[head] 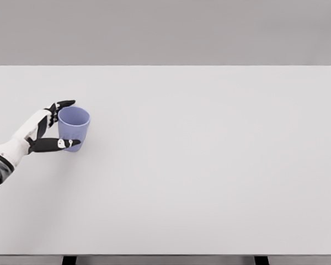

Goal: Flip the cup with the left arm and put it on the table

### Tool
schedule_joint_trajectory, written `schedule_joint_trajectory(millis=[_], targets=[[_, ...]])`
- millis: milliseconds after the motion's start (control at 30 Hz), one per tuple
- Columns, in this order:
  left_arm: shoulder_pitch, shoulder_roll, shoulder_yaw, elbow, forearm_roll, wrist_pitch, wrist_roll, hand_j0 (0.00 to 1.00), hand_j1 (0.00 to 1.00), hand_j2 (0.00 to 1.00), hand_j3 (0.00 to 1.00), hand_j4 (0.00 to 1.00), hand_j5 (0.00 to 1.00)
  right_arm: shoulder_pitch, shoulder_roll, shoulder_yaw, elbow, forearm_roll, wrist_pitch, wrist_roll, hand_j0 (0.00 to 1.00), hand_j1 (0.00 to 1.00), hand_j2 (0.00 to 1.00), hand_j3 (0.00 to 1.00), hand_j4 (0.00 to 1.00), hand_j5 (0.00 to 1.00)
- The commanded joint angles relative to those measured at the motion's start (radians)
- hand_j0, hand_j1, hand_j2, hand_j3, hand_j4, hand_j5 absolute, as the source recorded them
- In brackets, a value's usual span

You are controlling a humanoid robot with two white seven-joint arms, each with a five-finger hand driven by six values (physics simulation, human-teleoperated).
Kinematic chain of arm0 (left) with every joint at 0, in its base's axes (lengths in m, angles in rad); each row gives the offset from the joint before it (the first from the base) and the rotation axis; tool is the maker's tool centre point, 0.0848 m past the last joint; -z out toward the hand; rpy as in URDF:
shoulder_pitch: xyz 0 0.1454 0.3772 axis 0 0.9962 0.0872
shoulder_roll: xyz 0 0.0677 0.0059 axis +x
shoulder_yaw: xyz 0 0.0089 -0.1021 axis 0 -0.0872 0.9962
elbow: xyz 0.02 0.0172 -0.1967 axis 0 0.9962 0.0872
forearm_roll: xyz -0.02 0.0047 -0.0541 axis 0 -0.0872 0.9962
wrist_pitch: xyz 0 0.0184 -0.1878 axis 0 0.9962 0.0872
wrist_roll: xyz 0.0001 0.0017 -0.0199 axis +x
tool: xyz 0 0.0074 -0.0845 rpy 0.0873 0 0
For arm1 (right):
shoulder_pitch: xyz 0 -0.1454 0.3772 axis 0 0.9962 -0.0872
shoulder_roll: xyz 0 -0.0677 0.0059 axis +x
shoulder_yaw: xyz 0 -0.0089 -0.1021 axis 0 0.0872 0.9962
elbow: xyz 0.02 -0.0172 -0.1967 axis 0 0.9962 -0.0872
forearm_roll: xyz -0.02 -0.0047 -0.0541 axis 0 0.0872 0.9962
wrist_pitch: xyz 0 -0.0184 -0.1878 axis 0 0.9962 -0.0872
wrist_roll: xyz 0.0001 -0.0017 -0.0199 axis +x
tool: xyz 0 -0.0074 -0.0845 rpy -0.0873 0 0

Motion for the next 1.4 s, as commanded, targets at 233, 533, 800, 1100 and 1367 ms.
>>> schedule_joint_trajectory(millis=[233,533,800,1100,1367], targets=[[0.000,0.008,0.038,0.000,-0.001,-0.016,-0.002,1.00,1.00,1.00,1.00,1.00,1.00,0.000,0.000,0.000,0.000,0.000,0.000,0.000,1.00,1.00,1.00,1.00,1.00,1.00],[-0.002,0.015,0.047,0.000,-0.007,-0.025,-0.003,1.00,1.00,1.00,1.00,1.00,1.00,0.000,0.000,0.000,0.000,0.000,0.000,0.000,1.00,1.00,1.00,1.00,1.00,1.00],[0.000,0.024,0.046,0.000,-0.007,-0.046,-0.003,1.00,1.00,1.00,1.00,1.00,1.00,0.000,0.000,0.000,0.000,0.000,0.000,0.000,1.00,1.00,1.00,1.00,1.00,1.00],[0.040,0.058,0.081,0.000,-0.006,-0.108,-0.003,1.00,1.00,1.00,1.00,1.00,1.00,0.000,0.000,0.000,0.000,0.000,0.000,0.000,1.00,1.00,1.00,1.00,1.00,1.00],[0.060,0.082,0.115,0.000,-0.007,-0.180,-0.005,1.00,1.00,1.00,1.00,1.00,1.00,0.000,0.000,0.000,0.000,0.000,0.000,0.000,1.00,1.00,1.00,1.00,1.00,1.00]])
